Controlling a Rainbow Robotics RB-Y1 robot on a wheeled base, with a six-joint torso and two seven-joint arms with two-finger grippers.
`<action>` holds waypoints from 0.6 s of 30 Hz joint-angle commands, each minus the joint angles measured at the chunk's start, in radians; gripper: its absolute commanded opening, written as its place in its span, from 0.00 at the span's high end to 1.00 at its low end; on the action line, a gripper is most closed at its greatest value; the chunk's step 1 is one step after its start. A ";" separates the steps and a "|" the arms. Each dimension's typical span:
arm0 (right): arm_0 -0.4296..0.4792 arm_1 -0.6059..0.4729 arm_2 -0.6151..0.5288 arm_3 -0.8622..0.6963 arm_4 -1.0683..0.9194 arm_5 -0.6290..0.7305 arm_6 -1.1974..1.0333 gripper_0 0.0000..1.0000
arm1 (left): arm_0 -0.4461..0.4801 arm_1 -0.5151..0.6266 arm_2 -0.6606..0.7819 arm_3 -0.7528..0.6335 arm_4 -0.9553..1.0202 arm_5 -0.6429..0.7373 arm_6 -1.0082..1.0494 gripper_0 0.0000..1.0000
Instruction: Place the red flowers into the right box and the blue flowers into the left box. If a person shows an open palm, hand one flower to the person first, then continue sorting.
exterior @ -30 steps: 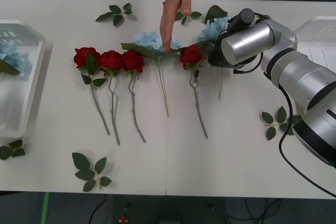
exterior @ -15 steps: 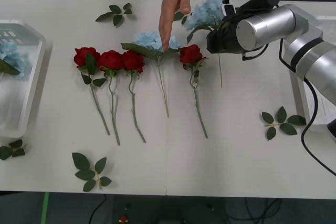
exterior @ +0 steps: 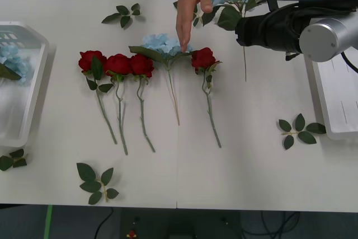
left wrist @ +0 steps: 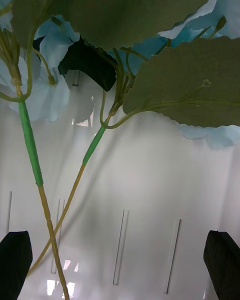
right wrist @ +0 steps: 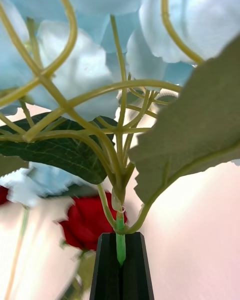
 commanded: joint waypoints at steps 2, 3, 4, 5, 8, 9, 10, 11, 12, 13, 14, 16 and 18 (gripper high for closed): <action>0.060 -0.043 0.005 -0.112 -0.009 -0.225 0.020 1.00 | 0.007 -0.003 -0.007 -0.006 -0.003 -0.012 -0.077 0.00; 0.063 -0.043 0.003 -0.118 -0.006 -0.248 0.023 1.00 | 0.007 -0.003 -0.007 -0.006 -0.003 -0.012 -0.077 0.00; 0.069 -0.040 0.003 -0.126 -0.004 -0.294 0.026 1.00 | 0.007 -0.003 -0.007 -0.006 -0.003 -0.012 -0.077 0.00; 0.073 -0.040 0.003 -0.133 0.001 -0.343 0.026 1.00 | 0.007 -0.003 -0.007 -0.006 -0.003 -0.012 -0.077 0.00; 0.079 -0.036 0.003 -0.143 0.008 -0.455 0.030 1.00 | 0.007 -0.003 -0.007 -0.006 -0.003 -0.012 -0.077 0.00; 0.079 -0.034 0.003 -0.143 0.010 -0.478 0.031 1.00 | 0.007 -0.003 -0.007 -0.006 -0.003 -0.012 -0.077 0.00; 0.079 -0.030 0.003 -0.143 0.014 -0.522 0.036 1.00 | 0.007 -0.003 -0.007 -0.006 -0.003 -0.012 -0.077 0.00; 0.078 -0.022 0.003 -0.143 0.017 -0.565 0.039 1.00 | 0.007 -0.003 -0.007 -0.006 -0.003 -0.012 -0.077 0.00; 0.078 -0.019 0.003 -0.141 0.019 -0.583 0.039 1.00 | 0.007 -0.003 -0.007 -0.006 -0.003 -0.012 -0.077 0.00; 0.078 -0.008 0.002 -0.140 0.024 -0.626 0.043 1.00 | 0.007 -0.003 -0.007 -0.006 -0.003 -0.012 -0.077 0.00; 0.078 0.000 -0.001 -0.135 0.031 -0.660 0.049 1.00 | 0.007 -0.003 -0.007 -0.006 -0.003 -0.012 -0.077 0.00; 0.078 0.016 -0.010 -0.133 0.076 -0.695 0.060 1.00 | 0.007 -0.003 -0.007 -0.006 -0.003 -0.012 -0.077 0.00; 0.078 0.038 -0.029 -0.130 0.134 -0.712 0.072 1.00 | 0.007 -0.003 -0.007 -0.006 -0.003 -0.012 -0.077 0.00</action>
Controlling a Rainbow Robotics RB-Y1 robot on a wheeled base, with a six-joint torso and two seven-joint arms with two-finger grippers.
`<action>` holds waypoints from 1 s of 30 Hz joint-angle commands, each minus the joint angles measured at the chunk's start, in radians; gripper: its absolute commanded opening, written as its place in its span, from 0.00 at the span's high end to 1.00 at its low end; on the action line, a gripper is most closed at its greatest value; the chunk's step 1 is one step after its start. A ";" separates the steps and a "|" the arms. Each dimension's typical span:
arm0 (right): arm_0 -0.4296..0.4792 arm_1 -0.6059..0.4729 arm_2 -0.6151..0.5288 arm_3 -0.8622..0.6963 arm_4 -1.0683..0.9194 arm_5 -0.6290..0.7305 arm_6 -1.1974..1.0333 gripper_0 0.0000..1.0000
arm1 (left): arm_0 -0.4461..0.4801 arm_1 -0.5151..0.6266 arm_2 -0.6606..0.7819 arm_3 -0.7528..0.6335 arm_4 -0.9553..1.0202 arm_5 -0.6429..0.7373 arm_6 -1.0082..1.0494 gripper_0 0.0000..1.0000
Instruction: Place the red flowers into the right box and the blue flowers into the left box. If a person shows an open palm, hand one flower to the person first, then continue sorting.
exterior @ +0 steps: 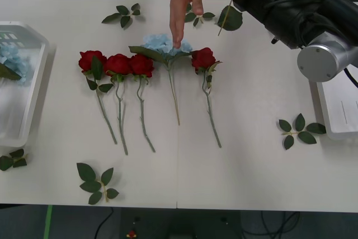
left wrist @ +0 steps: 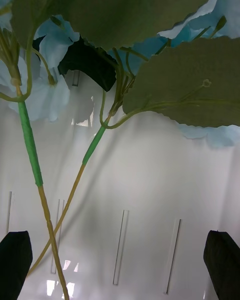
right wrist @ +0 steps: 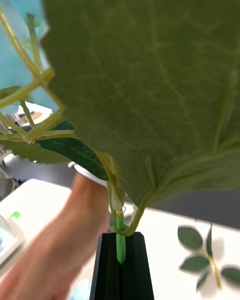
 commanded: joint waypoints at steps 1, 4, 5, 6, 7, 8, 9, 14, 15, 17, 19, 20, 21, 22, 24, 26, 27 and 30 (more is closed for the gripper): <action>0.001 0.058 -0.038 -0.016 0.124 -0.049 0.078 1.00 | 0.007 -0.002 -0.007 -0.005 -0.003 -0.012 -0.077 0.00; -0.006 0.096 -0.069 0.001 0.222 -0.058 0.099 1.00 | 0.007 -0.002 -0.007 -0.005 -0.003 -0.012 -0.077 0.00; -0.007 0.101 -0.075 0.005 0.239 -0.058 0.101 1.00 | 0.007 -0.002 -0.007 -0.005 -0.003 -0.012 -0.077 0.00; -0.015 0.113 -0.078 0.016 0.270 -0.058 0.107 1.00 | 0.007 -0.002 -0.007 -0.005 -0.003 -0.012 -0.077 0.00; -0.021 0.124 -0.080 0.028 0.298 -0.058 0.110 1.00 | 0.007 -0.002 -0.007 -0.005 -0.003 -0.012 -0.077 0.00; -0.024 0.128 -0.080 0.033 0.305 -0.058 0.112 1.00 | 0.007 -0.002 -0.007 -0.005 -0.003 -0.012 -0.077 0.00; -0.030 0.139 -0.080 0.047 0.322 -0.059 0.115 1.00 | 0.007 -0.002 -0.007 -0.005 -0.003 -0.012 -0.077 0.00; -0.055 0.185 -0.083 0.114 0.376 -0.081 0.125 1.00 | 0.007 -0.002 -0.007 -0.005 -0.003 -0.012 -0.077 0.00; -0.061 0.193 -0.083 0.127 0.379 -0.082 0.128 1.00 | 0.007 -0.002 -0.007 -0.005 -0.003 -0.012 -0.077 0.00; -0.072 0.207 -0.083 0.145 0.382 -0.082 0.133 1.00 | 0.007 -0.002 -0.007 -0.005 -0.003 -0.012 -0.077 0.00; -0.078 0.211 -0.083 0.154 0.383 -0.082 0.136 1.00 | 0.007 -0.002 -0.007 -0.005 -0.003 -0.012 -0.077 0.00; -0.081 0.213 -0.083 0.157 0.383 -0.081 0.136 1.00 | 0.007 -0.002 -0.007 -0.005 -0.003 -0.012 -0.077 0.00; -0.082 0.213 -0.083 0.157 0.383 -0.081 0.136 1.00 | 0.007 -0.002 -0.007 -0.005 -0.003 -0.012 -0.077 0.00; -0.082 0.214 -0.083 0.157 0.385 -0.081 0.138 1.00 | 0.007 -0.002 -0.007 -0.005 -0.003 -0.012 -0.077 0.00; -0.082 0.214 -0.083 0.157 0.383 -0.082 0.138 1.00 | 0.007 -0.002 -0.007 -0.005 -0.003 -0.012 -0.077 0.00; -0.082 0.214 -0.083 0.157 0.383 -0.082 0.139 1.00 | 0.007 -0.002 -0.007 -0.005 -0.003 -0.012 -0.077 0.00; -0.082 0.216 -0.083 0.159 0.383 -0.081 0.139 1.00 | 0.007 -0.002 -0.007 -0.005 -0.003 -0.012 -0.077 0.00; -0.082 0.216 -0.083 0.159 0.383 -0.082 0.139 1.00 | 0.007 -0.002 -0.007 -0.005 -0.003 -0.012 -0.077 0.00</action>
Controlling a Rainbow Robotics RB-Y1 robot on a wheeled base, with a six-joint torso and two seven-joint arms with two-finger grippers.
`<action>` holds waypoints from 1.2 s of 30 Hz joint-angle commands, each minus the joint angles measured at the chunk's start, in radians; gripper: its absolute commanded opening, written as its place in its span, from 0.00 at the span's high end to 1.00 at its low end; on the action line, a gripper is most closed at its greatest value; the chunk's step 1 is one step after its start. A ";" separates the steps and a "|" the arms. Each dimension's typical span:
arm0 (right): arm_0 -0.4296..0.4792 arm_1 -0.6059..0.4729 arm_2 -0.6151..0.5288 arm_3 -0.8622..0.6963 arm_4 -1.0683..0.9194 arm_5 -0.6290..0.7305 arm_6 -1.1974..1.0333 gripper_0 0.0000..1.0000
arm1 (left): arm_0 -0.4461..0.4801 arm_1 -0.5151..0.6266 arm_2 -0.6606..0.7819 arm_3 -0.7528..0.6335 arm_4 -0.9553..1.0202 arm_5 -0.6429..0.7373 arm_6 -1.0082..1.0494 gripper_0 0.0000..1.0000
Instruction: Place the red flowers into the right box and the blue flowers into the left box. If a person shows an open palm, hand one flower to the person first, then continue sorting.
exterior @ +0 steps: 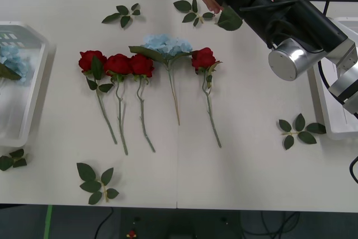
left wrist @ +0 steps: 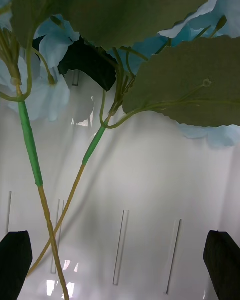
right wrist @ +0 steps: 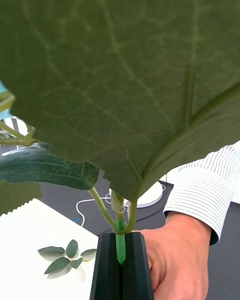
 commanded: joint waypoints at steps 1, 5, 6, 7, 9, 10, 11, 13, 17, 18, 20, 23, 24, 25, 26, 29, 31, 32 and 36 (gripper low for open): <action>-0.052 0.018 -0.019 -0.007 0.011 -0.013 0.052 1.00 | 0.007 -0.002 -0.007 -0.005 -0.003 -0.012 -0.076 0.00; -0.052 0.018 -0.019 -0.007 0.008 -0.015 0.052 1.00 | 0.007 -0.002 -0.007 -0.005 -0.003 -0.012 -0.076 0.00; -0.052 0.018 -0.019 -0.009 0.006 -0.013 0.052 1.00 | 0.007 -0.002 -0.007 -0.005 -0.003 -0.012 -0.076 0.00; -0.052 0.021 -0.019 -0.009 0.006 -0.013 0.052 1.00 | 0.007 -0.002 -0.007 -0.005 -0.003 -0.012 -0.076 0.00; -0.052 0.023 -0.019 -0.009 0.005 -0.013 0.050 1.00 | 0.007 -0.002 -0.007 -0.005 -0.003 -0.012 -0.076 0.00; -0.052 0.023 -0.019 -0.009 0.003 -0.013 0.052 0.98 | 0.007 -0.002 -0.007 -0.005 -0.003 -0.012 -0.076 0.00; -0.052 0.023 -0.019 -0.009 0.002 -0.013 0.052 0.63 | 0.007 -0.002 -0.007 -0.005 -0.003 -0.012 -0.076 0.00; -0.052 0.023 -0.020 -0.009 -0.002 -0.015 0.052 0.10 | 0.007 -0.002 -0.007 -0.005 -0.003 -0.012 -0.076 0.00; -0.052 0.024 -0.019 -0.009 0.002 -0.015 0.052 0.00 | 0.007 -0.002 -0.007 -0.005 -0.003 -0.012 -0.076 0.00; -0.050 0.024 -0.019 -0.009 0.002 -0.013 0.052 0.00 | 0.007 -0.002 -0.007 -0.005 -0.003 -0.012 -0.076 0.00; -0.050 0.024 -0.019 -0.007 0.002 -0.013 0.052 0.00 | 0.007 -0.002 -0.007 -0.005 -0.003 -0.012 -0.076 0.00; -0.052 0.024 -0.019 -0.009 0.000 -0.015 0.052 0.00 | 0.007 -0.002 -0.007 -0.005 -0.003 -0.012 -0.076 0.00; -0.052 0.024 -0.019 -0.009 0.000 -0.015 0.052 0.00 | 0.007 -0.002 -0.007 -0.005 -0.003 -0.012 -0.076 0.00; -0.050 0.024 -0.019 -0.009 0.000 -0.015 0.052 0.00 | 0.007 -0.002 -0.007 -0.005 -0.003 -0.012 -0.076 0.00; -0.052 0.024 -0.019 -0.009 0.002 -0.013 0.052 0.00 | 0.007 -0.002 -0.007 -0.005 -0.003 -0.012 -0.076 0.00; -0.050 0.024 -0.019 -0.009 0.002 -0.015 0.052 0.00 | 0.007 -0.002 -0.007 -0.005 -0.003 -0.012 -0.076 0.00; -0.050 0.024 -0.019 -0.009 0.003 -0.015 0.052 0.00 | 0.007 -0.002 -0.007 -0.005 -0.003 -0.012 -0.076 0.00; -0.050 0.024 -0.017 -0.009 0.003 -0.015 0.050 0.00 | 0.007 -0.002 -0.007 -0.005 -0.003 -0.012 -0.076 0.00; -0.049 0.023 -0.016 -0.009 0.003 -0.013 0.046 0.00 | 0.007 -0.002 -0.007 -0.005 -0.003 -0.012 -0.076 0.00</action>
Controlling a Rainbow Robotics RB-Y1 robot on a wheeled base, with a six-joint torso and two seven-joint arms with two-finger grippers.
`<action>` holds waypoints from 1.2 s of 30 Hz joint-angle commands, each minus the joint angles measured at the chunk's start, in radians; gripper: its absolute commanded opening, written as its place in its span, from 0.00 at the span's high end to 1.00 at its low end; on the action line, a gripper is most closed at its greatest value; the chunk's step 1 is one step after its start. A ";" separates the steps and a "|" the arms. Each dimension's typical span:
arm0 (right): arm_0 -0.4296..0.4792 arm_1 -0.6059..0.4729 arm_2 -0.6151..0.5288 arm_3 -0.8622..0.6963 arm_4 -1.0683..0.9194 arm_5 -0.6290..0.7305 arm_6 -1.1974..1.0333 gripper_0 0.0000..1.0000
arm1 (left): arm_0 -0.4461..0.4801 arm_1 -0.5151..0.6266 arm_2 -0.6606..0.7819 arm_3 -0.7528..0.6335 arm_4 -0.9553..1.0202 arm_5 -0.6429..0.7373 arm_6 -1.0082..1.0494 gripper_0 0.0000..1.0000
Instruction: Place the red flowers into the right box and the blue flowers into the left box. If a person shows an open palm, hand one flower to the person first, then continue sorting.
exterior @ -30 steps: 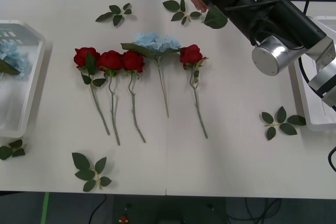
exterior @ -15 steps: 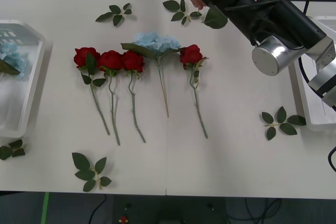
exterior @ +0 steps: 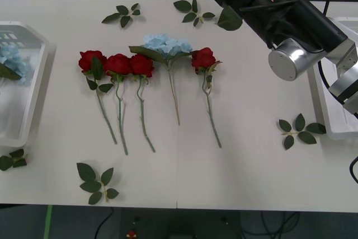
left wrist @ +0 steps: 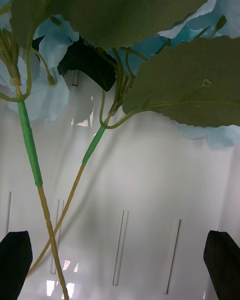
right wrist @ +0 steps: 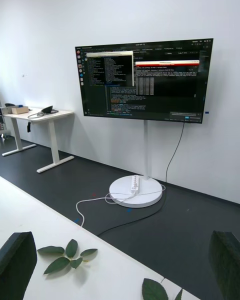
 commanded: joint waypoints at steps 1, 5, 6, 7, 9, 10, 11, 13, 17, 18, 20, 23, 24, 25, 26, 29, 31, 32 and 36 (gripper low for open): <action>-0.047 0.022 -0.016 -0.009 0.003 -0.013 0.042 0.00 | 0.007 -0.002 -0.007 -0.005 -0.003 -0.012 -0.076 0.00; -0.047 -0.011 0.023 -0.017 -0.006 -0.012 0.028 0.00 | 0.007 -0.002 -0.007 -0.005 -0.003 -0.012 -0.076 0.00; -0.047 -0.019 0.030 -0.020 -0.009 -0.012 0.027 0.00 | 0.007 -0.002 -0.007 -0.005 -0.003 -0.012 -0.076 0.00; -0.047 -0.036 0.046 -0.026 -0.017 -0.012 0.022 0.00 | 0.007 -0.002 -0.007 -0.005 -0.003 -0.012 -0.076 0.00; -0.041 -0.065 0.062 -0.052 -0.023 0.007 0.004 0.00 | 0.022 -0.016 -0.013 -0.007 0.002 -0.014 -0.076 0.00; -0.032 -0.088 0.064 -0.086 -0.029 0.039 -0.019 0.00 | 0.019 -0.022 -0.007 -0.010 0.007 -0.014 -0.073 0.00; -0.019 -0.111 0.062 -0.126 -0.035 0.082 -0.042 0.00 | 0.011 -0.015 0.008 -0.013 0.005 -0.006 -0.076 0.00; -0.002 -0.154 0.055 -0.193 -0.040 0.162 -0.085 0.00 | 0.005 -0.004 0.031 -0.030 0.005 0.023 -0.076 0.00; 0.044 -0.237 0.033 -0.356 -0.074 0.383 -0.177 0.00 | -0.021 0.039 0.143 -0.113 0.005 0.203 -0.070 0.00; 0.056 -0.251 0.023 -0.394 -0.100 0.455 -0.193 0.00 | -0.033 0.047 0.183 -0.134 0.010 0.270 -0.066 0.00; 0.077 -0.263 -0.004 -0.451 -0.146 0.580 -0.204 0.00 | -0.056 0.050 0.263 -0.162 0.008 0.382 -0.064 0.00; 0.097 -0.261 -0.059 -0.514 -0.209 0.830 -0.210 0.00 | -0.088 0.050 0.403 -0.220 -0.044 0.560 -0.061 0.00; 0.099 -0.254 -0.077 -0.529 -0.225 0.930 -0.216 0.00 | -0.098 0.047 0.441 -0.251 -0.070 0.614 -0.057 0.00; 0.097 -0.249 -0.085 -0.535 -0.235 0.981 -0.222 0.00 | -0.102 0.047 0.459 -0.266 -0.084 0.637 -0.052 0.00; 0.099 -0.238 -0.099 -0.543 -0.247 1.068 -0.253 0.00 | -0.110 0.042 0.485 -0.294 -0.099 0.678 -0.047 0.00; 0.097 -0.186 -0.105 -0.546 -0.225 1.235 -0.357 0.00 | -0.111 0.016 0.513 -0.343 -0.079 0.775 0.022 0.00; 0.099 -0.148 -0.102 -0.546 -0.192 1.317 -0.426 0.00 | -0.111 -0.015 0.508 -0.357 -0.052 0.819 0.059 0.00; 0.099 -0.117 -0.099 -0.543 -0.159 1.372 -0.470 0.00 | -0.111 -0.039 0.505 -0.369 -0.050 0.847 0.074 0.00; 0.097 -0.013 -0.085 -0.503 -0.069 1.499 -0.625 0.00 | -0.111 -0.125 0.488 -0.387 -0.061 0.871 0.138 0.00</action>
